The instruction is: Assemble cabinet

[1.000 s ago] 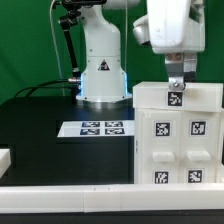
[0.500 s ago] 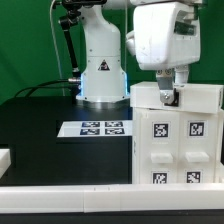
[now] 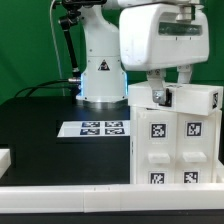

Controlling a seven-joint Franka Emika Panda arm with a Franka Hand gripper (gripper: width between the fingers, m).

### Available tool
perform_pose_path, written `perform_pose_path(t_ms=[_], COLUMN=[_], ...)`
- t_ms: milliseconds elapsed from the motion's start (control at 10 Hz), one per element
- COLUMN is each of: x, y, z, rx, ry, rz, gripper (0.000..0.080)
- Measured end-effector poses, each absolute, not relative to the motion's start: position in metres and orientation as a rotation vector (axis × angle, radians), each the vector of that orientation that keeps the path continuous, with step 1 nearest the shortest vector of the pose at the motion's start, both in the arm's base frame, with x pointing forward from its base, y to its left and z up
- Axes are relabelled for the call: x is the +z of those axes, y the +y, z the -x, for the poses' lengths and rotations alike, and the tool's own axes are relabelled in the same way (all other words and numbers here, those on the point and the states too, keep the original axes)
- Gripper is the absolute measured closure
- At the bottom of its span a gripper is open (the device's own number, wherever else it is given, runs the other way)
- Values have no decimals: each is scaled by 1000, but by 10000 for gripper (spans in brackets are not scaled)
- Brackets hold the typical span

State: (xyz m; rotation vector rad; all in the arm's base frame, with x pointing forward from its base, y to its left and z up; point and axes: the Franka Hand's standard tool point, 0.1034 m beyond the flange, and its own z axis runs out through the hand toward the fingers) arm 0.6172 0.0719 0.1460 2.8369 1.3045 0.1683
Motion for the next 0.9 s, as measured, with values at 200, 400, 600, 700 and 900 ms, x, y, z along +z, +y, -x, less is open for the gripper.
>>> perform_pose_path(t_ms=[200, 400, 600, 700, 900], x=[146, 145, 145, 145, 143], y=[72, 73, 76, 79, 84], z=[-617, -616, -616, -616, -615], rx=[176, 218, 238, 237, 230], ry=[1118, 796, 453, 249, -64], rz=[-2922, -3030, -3114, -3147, -3172], gripper=[243, 243, 243, 243, 244])
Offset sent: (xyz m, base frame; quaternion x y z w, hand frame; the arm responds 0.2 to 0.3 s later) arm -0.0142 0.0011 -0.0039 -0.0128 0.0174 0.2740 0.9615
